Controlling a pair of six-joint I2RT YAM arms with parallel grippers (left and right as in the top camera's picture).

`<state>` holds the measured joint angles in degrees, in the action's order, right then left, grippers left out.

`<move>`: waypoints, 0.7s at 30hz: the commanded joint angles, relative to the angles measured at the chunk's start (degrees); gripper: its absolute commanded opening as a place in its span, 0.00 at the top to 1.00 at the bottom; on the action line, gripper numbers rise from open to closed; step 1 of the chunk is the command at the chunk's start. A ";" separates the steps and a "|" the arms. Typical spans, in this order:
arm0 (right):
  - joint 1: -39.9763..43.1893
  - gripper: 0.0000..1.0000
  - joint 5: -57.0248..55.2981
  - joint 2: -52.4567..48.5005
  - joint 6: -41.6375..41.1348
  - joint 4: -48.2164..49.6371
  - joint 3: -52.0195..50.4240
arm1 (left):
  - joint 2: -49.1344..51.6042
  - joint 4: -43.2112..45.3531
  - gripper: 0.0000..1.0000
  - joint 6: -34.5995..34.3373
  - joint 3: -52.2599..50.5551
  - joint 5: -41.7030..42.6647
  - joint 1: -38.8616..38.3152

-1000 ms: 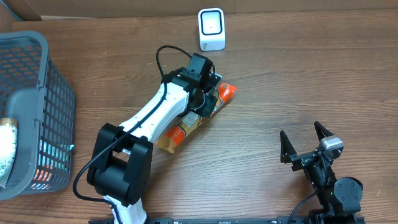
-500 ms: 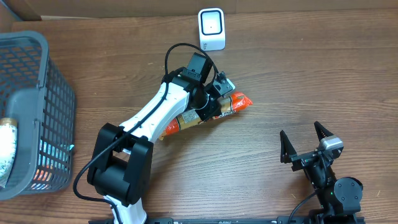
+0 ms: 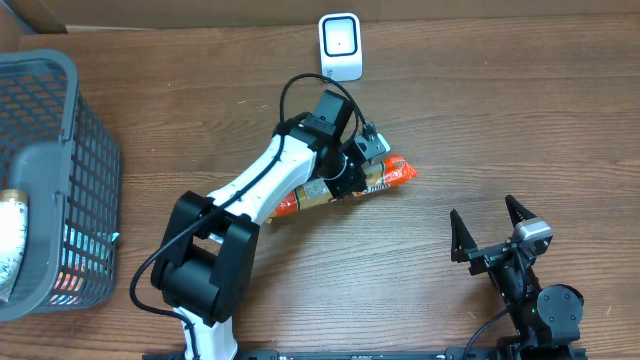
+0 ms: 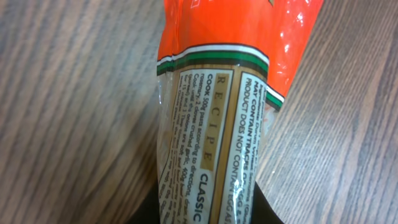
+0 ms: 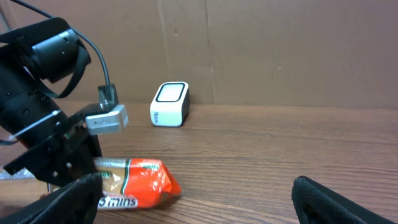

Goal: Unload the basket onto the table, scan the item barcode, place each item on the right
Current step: 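Carry the spaghetti package toward the scanner and lower it onto the table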

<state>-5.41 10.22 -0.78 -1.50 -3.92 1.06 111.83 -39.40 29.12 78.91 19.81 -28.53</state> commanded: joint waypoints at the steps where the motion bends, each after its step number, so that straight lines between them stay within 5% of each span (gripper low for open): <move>1: -0.48 0.00 -0.31 0.61 -0.24 0.33 -0.61 | -0.46 0.50 0.96 0.15 2.19 2.01 -0.46; 4: -0.48 0.00 -0.31 0.61 -0.24 0.33 -0.61 | -0.46 1.49 0.96 -4.76 2.21 -0.46 -0.35; 11: -0.48 0.00 -0.31 0.61 -0.24 0.33 -0.61 | -0.52 1.20 0.96 -32.83 2.49 -16.04 -0.37; 19: -0.48 0.00 -0.31 0.61 -0.24 0.33 -0.61 | -0.52 -0.92 0.96 -34.93 2.60 -15.74 -0.37; 21: -0.48 0.00 -0.31 0.61 -0.24 0.33 -0.61 | -0.52 -1.14 0.77 -34.93 2.60 -15.72 -0.39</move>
<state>-5.41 10.22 -0.78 -1.52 -3.95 1.06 111.90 -39.66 -2.63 79.68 5.72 -28.91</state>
